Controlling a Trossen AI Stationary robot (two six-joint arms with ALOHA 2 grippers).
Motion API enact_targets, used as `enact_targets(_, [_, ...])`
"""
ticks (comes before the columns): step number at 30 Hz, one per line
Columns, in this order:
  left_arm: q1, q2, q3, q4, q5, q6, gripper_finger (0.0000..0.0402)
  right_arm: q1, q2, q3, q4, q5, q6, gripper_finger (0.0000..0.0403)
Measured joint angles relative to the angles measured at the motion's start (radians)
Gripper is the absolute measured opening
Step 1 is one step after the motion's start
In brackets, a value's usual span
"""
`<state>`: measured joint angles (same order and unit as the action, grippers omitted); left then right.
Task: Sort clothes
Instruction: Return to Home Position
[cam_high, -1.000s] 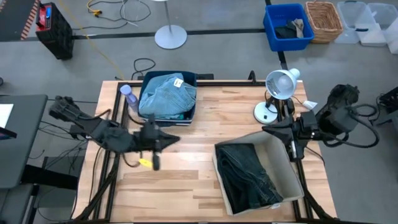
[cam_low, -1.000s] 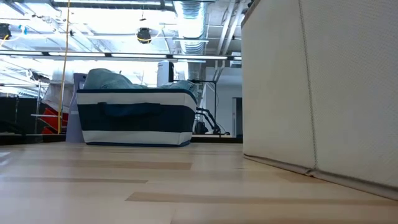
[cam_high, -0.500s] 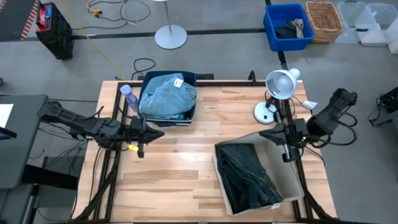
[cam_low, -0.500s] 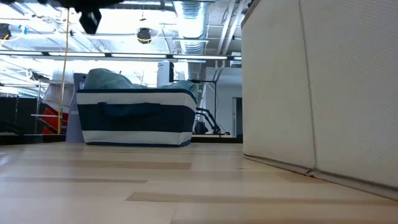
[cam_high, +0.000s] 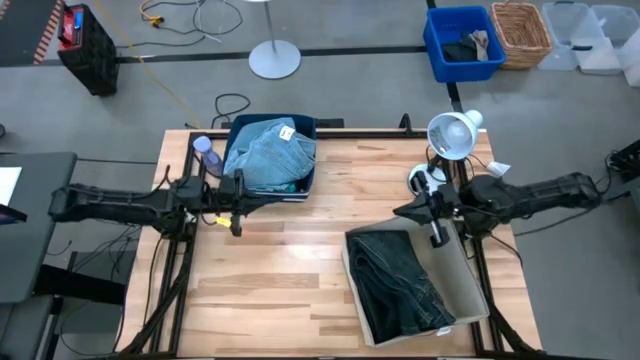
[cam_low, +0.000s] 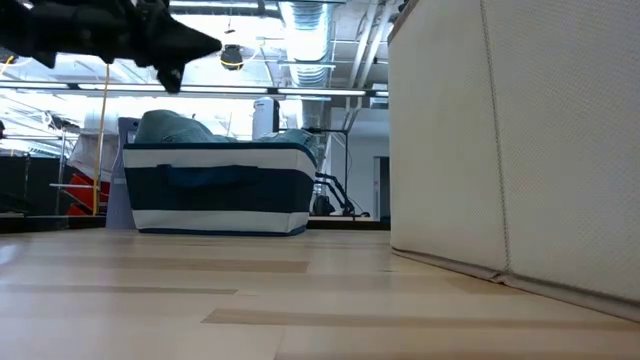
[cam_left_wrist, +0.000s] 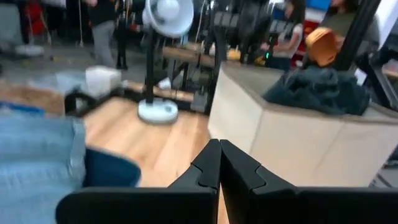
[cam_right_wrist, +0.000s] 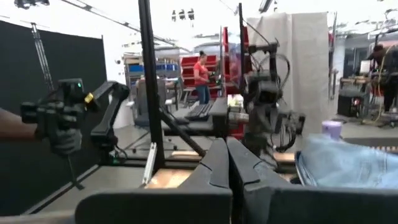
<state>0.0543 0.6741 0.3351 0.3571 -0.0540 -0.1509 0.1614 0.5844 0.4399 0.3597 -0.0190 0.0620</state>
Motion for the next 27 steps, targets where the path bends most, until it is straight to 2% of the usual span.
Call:
enact_targets(8, [0.163,0.002,0.001,0.039,0.116,0.058,0.0000,-0.214,0.040,-0.193,0.275,-0.215,0.075,0.0000])
enact_targets(12, [0.224,0.001,0.000,0.011,0.189,0.061,0.0000,-0.285,0.035,-0.247,0.326,-0.287,0.094,0.0000])
enact_targets(21, [0.268,-0.057,-0.167,0.167,0.175,0.015,0.0000,-0.381,-0.017,-0.334,0.342,-0.346,0.112,0.0000])
enact_targets(27, [0.265,-0.155,-0.229,0.124,0.101,0.039,0.0000,-0.395,-0.095,-0.385,0.338,-0.375,0.142,0.0000])
